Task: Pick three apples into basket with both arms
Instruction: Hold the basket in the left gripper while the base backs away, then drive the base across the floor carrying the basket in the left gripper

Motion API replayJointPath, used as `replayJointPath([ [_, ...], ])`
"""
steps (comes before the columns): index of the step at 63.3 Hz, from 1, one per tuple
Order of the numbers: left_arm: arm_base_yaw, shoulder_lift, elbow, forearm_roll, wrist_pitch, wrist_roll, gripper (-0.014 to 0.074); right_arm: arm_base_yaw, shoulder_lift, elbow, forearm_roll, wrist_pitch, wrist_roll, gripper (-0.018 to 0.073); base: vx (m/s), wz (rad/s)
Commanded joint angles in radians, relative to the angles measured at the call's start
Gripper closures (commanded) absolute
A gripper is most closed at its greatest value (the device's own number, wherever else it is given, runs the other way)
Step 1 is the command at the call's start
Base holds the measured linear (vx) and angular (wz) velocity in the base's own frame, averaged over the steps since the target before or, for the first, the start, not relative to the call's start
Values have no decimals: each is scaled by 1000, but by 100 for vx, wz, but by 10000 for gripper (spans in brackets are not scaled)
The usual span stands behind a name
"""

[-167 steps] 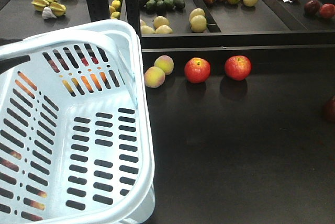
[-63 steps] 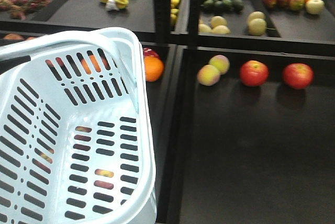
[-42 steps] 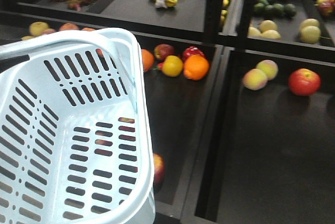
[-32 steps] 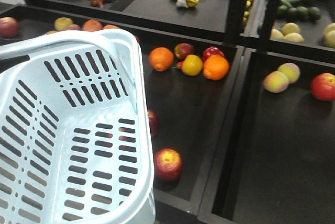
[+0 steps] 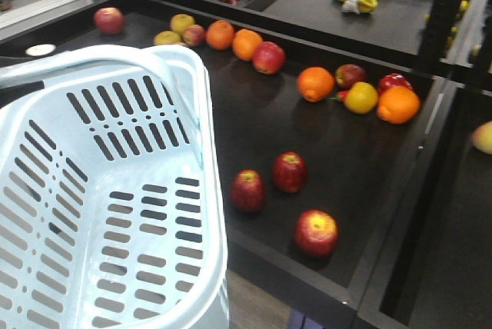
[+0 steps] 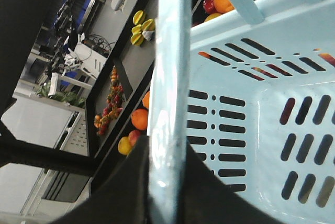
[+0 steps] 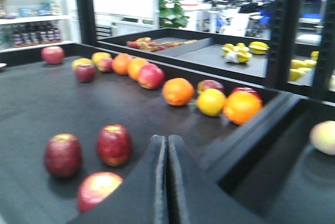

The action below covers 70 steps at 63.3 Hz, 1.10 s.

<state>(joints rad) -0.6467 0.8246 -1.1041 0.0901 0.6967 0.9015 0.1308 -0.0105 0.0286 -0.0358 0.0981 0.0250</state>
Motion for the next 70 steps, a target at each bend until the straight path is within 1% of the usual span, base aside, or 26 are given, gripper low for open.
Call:
replayJointPath([
  [1, -2, -5, -34, -2, -100, -16, 603, -1, -11, 13, -6, -77, -8, 568, -6, 41],
  [70, -2, -5, -34, -2, -100, -16, 603, -1, -11, 13, -6, -77, -8, 568, -4, 50],
])
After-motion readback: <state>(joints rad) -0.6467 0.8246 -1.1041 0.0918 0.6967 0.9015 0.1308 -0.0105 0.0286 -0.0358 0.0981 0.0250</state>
